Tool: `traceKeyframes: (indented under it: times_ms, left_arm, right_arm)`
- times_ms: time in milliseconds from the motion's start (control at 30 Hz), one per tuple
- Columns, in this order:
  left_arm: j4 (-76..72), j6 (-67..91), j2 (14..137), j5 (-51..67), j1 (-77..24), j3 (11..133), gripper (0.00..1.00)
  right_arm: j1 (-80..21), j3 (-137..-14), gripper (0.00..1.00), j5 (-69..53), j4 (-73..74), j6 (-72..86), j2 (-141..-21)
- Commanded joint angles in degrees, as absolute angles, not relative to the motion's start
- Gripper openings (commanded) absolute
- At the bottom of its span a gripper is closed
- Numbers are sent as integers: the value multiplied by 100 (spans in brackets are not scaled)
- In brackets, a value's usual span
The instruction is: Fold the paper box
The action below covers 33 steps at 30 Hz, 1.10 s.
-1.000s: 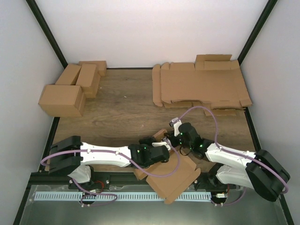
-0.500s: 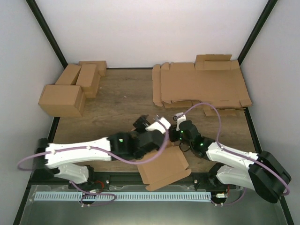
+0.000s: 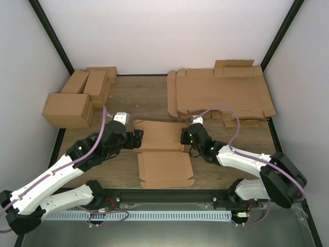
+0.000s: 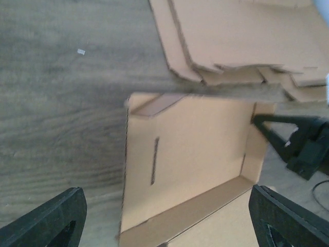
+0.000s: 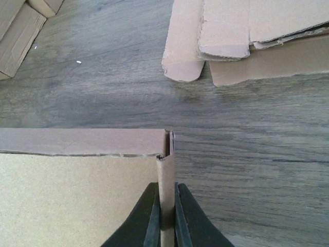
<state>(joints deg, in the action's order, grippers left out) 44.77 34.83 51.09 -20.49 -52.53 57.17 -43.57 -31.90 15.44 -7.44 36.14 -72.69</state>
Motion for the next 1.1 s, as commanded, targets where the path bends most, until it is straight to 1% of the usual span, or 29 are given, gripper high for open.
traceKeyframes:
  times_ms: [0, 67, 133, 267, 333, 400, 467, 500, 533, 600, 700, 767, 800, 833, 967, 1067]
  left_arm:
    - [4525, 3595, 5078, -772, -4499, 5221, 82]
    - [4518, 3525, 5044, -574, -4185, 5106, 80]
    - [4526, 3511, 4952, -487, -3963, 5089, 81]
    - [4603, 3688, 4789, -329, -3782, 5175, 96]
    - [4515, 3882, 4742, 49, -3781, 5109, 98]
    - [4300, 4187, 4721, 547, -3780, 4918, 98]
    - [4016, 4495, 4687, 1055, -3783, 4670, 92]
    - [3896, 4608, 4680, 1233, -3783, 4549, 86]
    - [3827, 4698, 4675, 1318, -3786, 4465, 83]
    - [3818, 4768, 4671, 1272, -3783, 4353, 78]
    - [3803, 4771, 4728, 1121, -3784, 4282, 75]
    - [3676, 4736, 4830, 1181, -3782, 4285, 68]
    - [3610, 4711, 4895, 1212, -3784, 4293, 62]
    - [3580, 4672, 4966, 1216, -3781, 4308, 55]
    - [3626, 4430, 5232, 1064, -3784, 4410, 23]
    - [3723, 4102, 5494, 972, -3780, 4527, 7]
  right_arm:
    - [-4315, -3485, 1, 1568, -618, 4161, -7431]
    - [-4302, -3486, 1, 1539, -600, 4342, -7489]
    - [-4298, -3482, 1, 1510, -565, 4577, -7553]
    - [-4133, -3420, 1, 1343, -549, 5271, -7752]
    - [-4045, -3297, 1, 1185, -763, 5568, -7808]
    - [-4017, -3217, 1, 1184, -955, 5896, -7829]
    - [-4011, -3208, 1, 1285, -1074, 6064, -7868]
    - [-4008, -3226, 1, 1338, -1099, 6117, -7897]
    - [-4009, -3246, 1, 1377, -1125, 6125, -7932]
    - [-4014, -3296, 1, 1418, -1157, 6108, -7995]
    - [-4016, -3338, 1, 1470, -1166, 6045, -8057]
    - [-4017, -3324, 1, 1532, -1166, 6014, -8055]
    - [-4018, -3305, 1, 1570, -1153, 6013, -8043]
    - [-4017, -3277, 1, 1599, -1153, 6007, -8016]
    - [-4017, -3215, 1, 1591, -1206, 5913, -7895]
    - [-4017, -3059, 7, 1442, -1406, 5805, -7789]
